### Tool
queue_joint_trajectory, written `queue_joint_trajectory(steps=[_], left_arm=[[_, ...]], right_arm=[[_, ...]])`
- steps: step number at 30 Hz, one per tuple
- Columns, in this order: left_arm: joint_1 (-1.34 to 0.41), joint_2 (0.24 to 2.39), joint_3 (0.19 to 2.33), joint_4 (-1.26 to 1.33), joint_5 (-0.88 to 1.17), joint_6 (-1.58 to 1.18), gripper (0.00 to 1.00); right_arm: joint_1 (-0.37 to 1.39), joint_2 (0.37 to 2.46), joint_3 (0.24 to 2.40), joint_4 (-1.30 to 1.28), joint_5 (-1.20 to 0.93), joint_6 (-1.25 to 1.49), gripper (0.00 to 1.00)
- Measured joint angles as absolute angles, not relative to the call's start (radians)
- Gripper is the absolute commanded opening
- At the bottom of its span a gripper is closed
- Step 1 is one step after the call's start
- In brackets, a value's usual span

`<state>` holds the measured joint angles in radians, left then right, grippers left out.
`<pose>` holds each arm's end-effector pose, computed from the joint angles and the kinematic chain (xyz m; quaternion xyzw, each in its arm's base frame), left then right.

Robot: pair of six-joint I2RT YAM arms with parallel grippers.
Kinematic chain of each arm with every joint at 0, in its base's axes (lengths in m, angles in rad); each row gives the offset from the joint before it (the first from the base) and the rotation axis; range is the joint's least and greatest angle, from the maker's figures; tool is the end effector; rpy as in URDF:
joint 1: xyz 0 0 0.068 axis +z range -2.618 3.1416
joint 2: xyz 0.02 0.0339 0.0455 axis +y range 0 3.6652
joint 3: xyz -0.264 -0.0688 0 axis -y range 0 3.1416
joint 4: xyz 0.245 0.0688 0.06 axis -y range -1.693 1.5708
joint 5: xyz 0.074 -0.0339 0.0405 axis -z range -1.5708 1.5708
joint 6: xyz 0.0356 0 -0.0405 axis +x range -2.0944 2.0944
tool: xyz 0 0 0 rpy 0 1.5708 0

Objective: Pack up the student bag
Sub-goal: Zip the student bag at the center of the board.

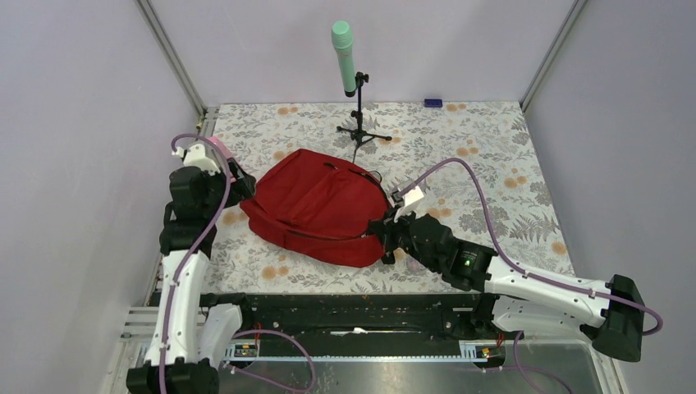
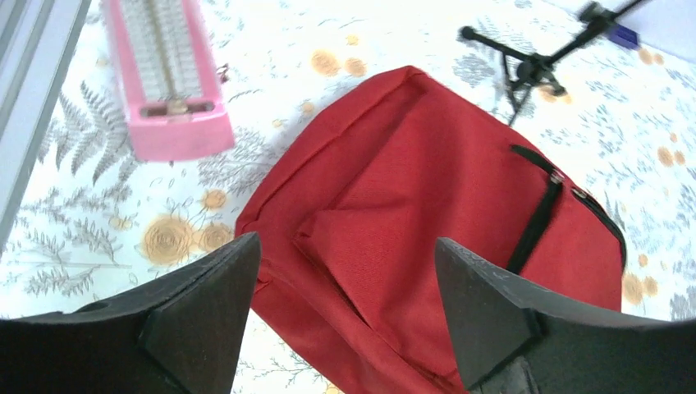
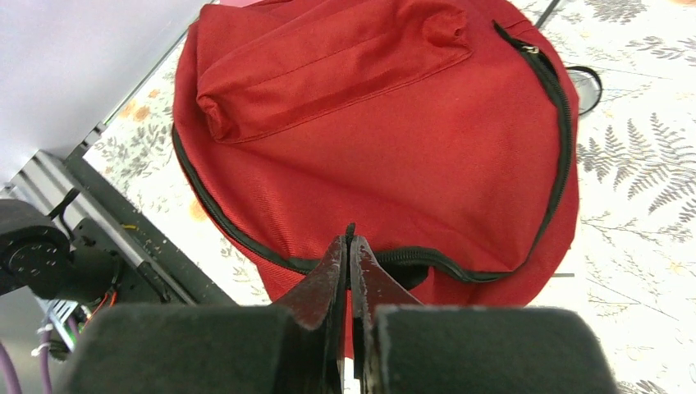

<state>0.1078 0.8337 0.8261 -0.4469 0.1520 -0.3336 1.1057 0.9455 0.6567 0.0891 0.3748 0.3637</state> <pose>0.1856 0.0147 0.3192 -0.1459 0.8341 -0.1235 0.5175 0.1114 0.1929 0.2940 -0.1658 0.7515 0.3100 0.5582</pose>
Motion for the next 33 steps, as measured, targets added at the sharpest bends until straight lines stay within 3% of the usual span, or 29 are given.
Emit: queue_joint_trajectory(steps=[6, 11, 16, 24, 28, 33], left_arm=[[-0.062, 0.705, 0.825, -0.399, 0.242, -0.196, 0.80], [-0.388, 0.686, 0.797, -0.356, 0.346, -0.101, 0.81], [-0.651, 0.791, 0.790, -0.350, 0.371, -0.039, 0.82], [-0.833, 0.974, 0.794, -0.361, 0.305, 0.044, 0.82], [-0.896, 1.012, 0.814, -0.368, 0.212, 0.074, 0.74], [-0.925, 1.038, 0.836, -0.374, 0.141, 0.083, 0.53]], right_arm=[[1.105, 0.963, 0.657, 0.107, 0.346, 0.364, 0.00], [1.105, 0.979, 0.657, 0.115, 0.346, 0.364, 0.00], [1.105, 0.989, 0.665, 0.114, 0.347, 0.364, 0.00], [1.105, 0.994, 0.676, 0.113, 0.348, 0.372, 0.00], [1.105, 0.993, 0.676, 0.112, 0.348, 0.374, 0.00], [1.105, 0.993, 0.676, 0.109, 0.349, 0.374, 0.00]])
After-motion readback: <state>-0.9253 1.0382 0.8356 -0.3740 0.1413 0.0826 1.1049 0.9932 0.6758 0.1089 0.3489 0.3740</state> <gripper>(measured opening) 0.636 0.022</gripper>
